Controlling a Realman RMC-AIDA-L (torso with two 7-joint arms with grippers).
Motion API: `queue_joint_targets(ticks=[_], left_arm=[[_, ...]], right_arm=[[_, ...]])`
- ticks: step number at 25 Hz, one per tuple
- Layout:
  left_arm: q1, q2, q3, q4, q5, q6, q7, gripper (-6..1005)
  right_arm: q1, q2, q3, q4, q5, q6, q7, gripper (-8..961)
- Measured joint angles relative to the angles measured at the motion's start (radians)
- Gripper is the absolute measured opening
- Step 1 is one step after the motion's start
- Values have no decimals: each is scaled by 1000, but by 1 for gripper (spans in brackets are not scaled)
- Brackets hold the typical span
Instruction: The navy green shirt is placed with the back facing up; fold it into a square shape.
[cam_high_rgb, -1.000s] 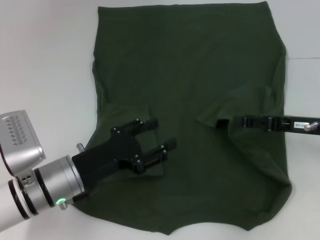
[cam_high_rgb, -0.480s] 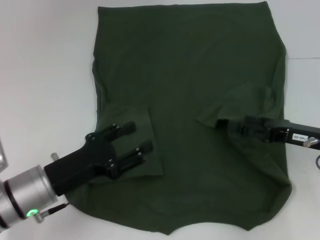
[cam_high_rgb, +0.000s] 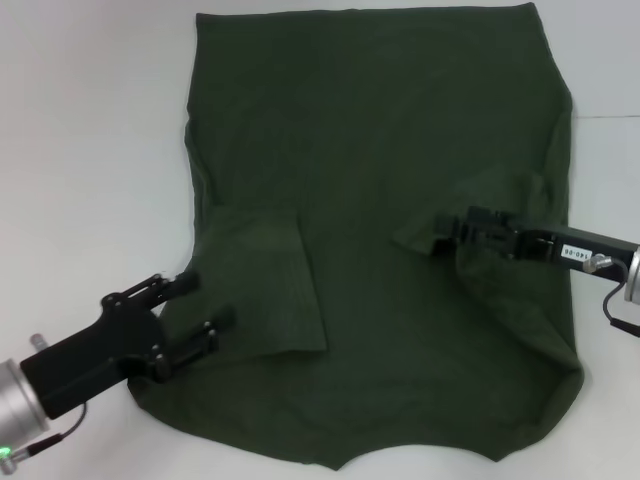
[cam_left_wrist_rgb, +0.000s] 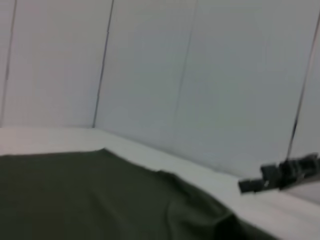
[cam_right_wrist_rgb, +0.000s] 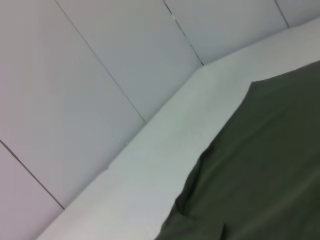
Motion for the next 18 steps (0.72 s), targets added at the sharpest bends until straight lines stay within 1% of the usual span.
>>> queue_joint_targets(ticks=[4,8,12,18], left_arm=[[24,5,-53,22,58,-2,0,691],[56,4,-103,66,124,-14,-22,692],[83,-1,-116,110,173,-31,-52,694],[92,-2,-144,114,212,-42,-53,697]], right_arm=[[18,0,-2,13,2,14,3,924],[39,1,-3,29,2,40,4,923],[56,1,-4,38,2,50,5,923],[66,1,-4,39,2,50,7,923]])
